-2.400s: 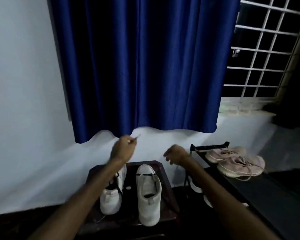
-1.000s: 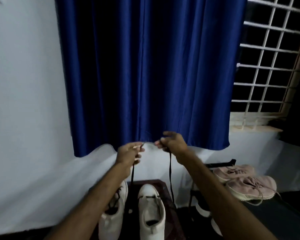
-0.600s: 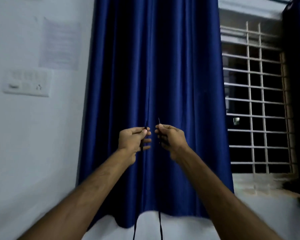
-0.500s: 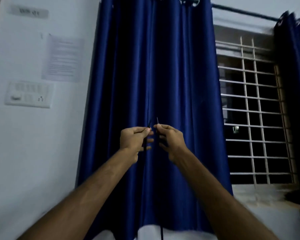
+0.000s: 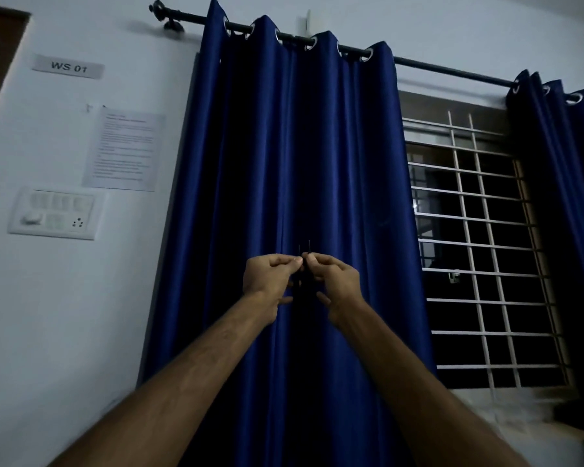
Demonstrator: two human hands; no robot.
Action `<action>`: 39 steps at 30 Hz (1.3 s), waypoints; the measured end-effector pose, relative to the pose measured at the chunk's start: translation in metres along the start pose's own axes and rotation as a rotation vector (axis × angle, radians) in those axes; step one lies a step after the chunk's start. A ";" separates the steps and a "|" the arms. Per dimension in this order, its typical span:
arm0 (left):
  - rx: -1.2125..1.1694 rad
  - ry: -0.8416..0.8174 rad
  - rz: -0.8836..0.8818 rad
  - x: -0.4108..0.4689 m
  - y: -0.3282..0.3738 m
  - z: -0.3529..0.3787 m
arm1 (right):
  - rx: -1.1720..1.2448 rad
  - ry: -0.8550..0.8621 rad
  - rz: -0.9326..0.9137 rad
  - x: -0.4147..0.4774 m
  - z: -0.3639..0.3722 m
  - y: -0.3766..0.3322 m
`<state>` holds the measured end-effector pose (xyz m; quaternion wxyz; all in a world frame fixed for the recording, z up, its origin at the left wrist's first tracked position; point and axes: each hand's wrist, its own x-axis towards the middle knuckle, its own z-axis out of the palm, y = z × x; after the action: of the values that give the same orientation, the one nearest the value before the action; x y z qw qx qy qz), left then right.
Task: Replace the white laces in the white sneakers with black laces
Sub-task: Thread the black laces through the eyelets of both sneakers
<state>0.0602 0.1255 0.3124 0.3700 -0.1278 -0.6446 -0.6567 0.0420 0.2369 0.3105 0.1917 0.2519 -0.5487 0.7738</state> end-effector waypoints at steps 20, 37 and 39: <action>-0.032 0.020 0.026 0.006 0.011 -0.001 | -0.001 0.004 0.014 -0.005 0.003 -0.005; 0.461 0.220 -0.087 -0.032 -0.109 -0.131 | -0.266 0.095 0.218 -0.034 -0.092 0.079; 0.455 0.219 -0.131 -0.047 -0.147 -0.138 | -0.304 0.082 0.254 -0.044 -0.102 0.116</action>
<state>0.0399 -0.0046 0.1527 0.4136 0.0725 -0.7389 -0.5270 -0.0071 0.2949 0.1691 0.1505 0.1171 -0.6782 0.7097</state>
